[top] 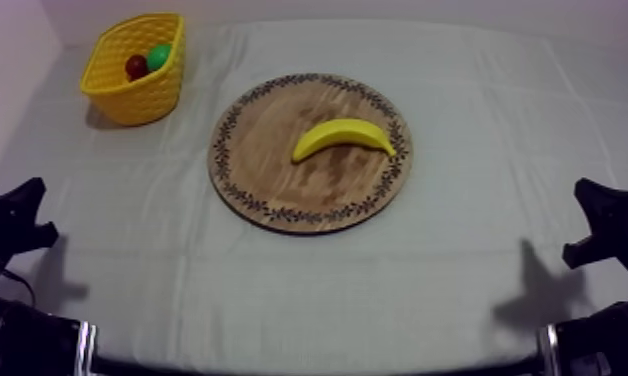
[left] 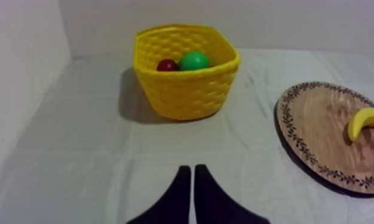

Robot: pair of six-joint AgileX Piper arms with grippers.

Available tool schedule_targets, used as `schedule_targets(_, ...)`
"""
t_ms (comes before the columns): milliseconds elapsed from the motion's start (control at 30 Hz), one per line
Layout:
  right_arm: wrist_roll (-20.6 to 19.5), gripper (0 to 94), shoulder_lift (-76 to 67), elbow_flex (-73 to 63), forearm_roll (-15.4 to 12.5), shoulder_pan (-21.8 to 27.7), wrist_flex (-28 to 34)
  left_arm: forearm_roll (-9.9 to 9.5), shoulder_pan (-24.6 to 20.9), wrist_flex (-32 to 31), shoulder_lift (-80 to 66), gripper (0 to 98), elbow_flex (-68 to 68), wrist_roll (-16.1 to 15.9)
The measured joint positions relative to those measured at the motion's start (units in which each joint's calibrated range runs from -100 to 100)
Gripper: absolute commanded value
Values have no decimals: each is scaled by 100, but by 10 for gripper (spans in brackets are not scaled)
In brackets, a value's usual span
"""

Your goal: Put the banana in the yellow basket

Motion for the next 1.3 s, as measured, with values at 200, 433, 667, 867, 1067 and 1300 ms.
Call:
schedule_targets(200, 0, 3, 0, 0, 0, 0, 0, -312, 49, 20, 356, 0, -271, 286)
schedule_targets(433, 0, 3, 0, 0, 0, 0, -9, -372, 82, -4, 1154, 0, -1197, 515)
schedule_targets(667, 0, 3, 0, 0, 0, 0, -9, -343, 131, 278, 2205, 0, -2588, 613)
schedule_targets(867, 0, 3, 0, 0, 0, 0, 7, -306, 301, 988, 3190, 0, -4060, 457)
schedule_targets(1067, 0, 3, 0, 0, 0, 0, 7, -294, 425, 1625, 4119, 0, -5404, 273)
schedule_targets(1300, 0, 3, 0, 0, 0, 0, 7, -223, 499, 2192, 5134, 0, -6694, 127)
